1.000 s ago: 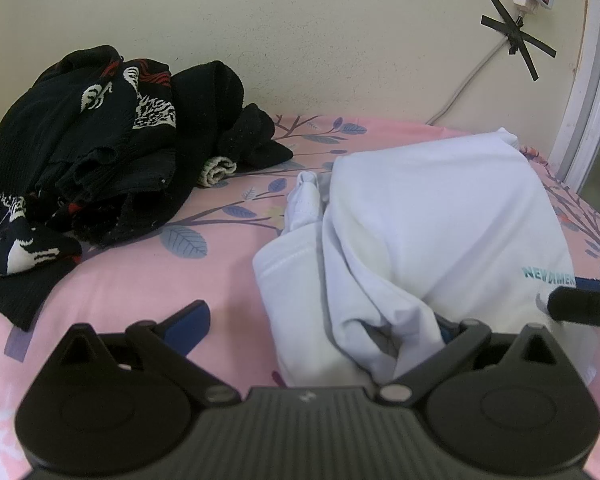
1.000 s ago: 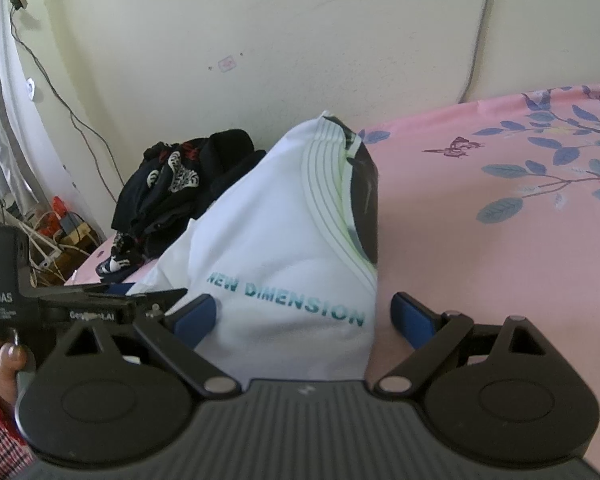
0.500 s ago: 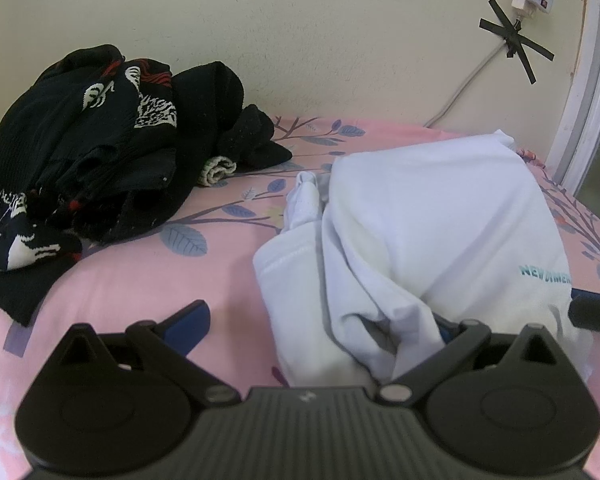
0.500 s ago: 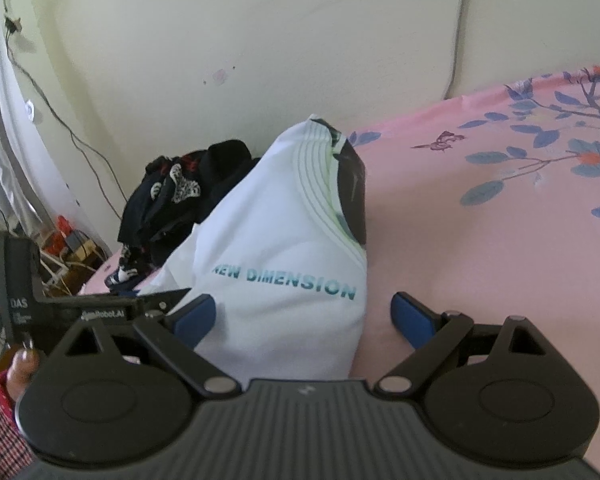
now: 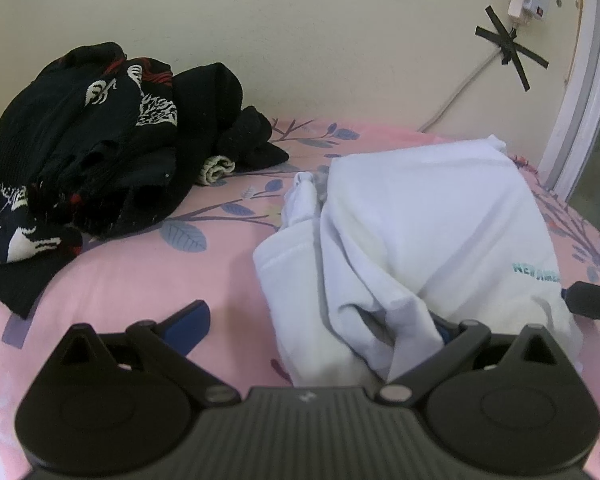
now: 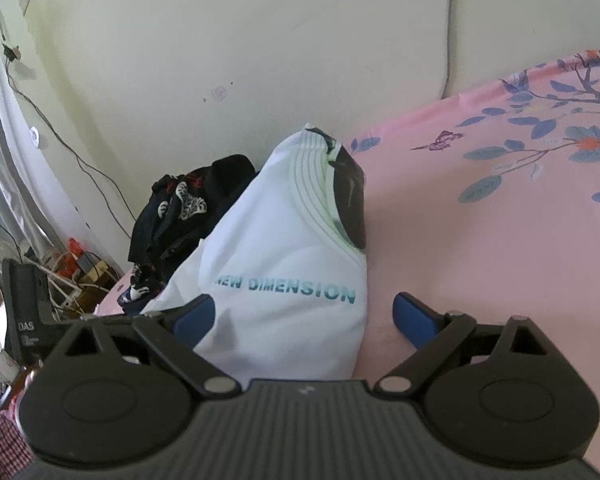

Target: Fold small clothes

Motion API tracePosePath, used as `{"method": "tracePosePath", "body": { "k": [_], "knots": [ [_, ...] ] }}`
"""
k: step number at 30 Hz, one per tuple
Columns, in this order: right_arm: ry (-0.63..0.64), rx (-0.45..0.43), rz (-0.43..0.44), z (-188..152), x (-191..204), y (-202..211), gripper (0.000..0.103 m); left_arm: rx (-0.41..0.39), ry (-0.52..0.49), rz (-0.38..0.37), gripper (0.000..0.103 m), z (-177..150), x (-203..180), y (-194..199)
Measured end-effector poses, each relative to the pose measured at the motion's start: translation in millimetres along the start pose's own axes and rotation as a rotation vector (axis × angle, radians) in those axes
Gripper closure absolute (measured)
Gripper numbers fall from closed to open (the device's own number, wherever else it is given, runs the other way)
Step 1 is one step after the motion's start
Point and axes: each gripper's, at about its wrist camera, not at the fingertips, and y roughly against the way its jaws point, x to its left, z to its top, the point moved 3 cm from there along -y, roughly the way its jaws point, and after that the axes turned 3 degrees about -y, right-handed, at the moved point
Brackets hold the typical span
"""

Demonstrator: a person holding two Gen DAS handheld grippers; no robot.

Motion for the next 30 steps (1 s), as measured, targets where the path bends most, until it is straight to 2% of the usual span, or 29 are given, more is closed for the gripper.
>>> {"method": "tracePosePath", "body": {
  "k": [16,24,27,29,30],
  "knots": [
    [-0.028,0.003,0.024,1.8,-3.9,0.3,0.014,0.015,-0.021,0.006,0.0,0.9,-1.7,-1.3],
    [-0.005,0.069,0.05,13.4,-5.9,-10.2,0.015,0.031,0.004,-0.02,0.0,5.8,-0.7,-3.8],
    [0.014,0.107,0.068,21.3,-2.4,-24.7,0.018,0.036,0.044,-0.107,0.0,10.0,-3.4,-5.4],
    [0.013,0.142,0.093,26.1,0.1,-38.3,0.028,0.046,0.098,-0.226,0.0,14.3,-6.3,-8.7],
    [0.003,0.162,0.107,29.1,1.5,-45.5,0.032,0.046,0.119,-0.256,0.0,16.5,-7.8,-10.7]
  ]
}}
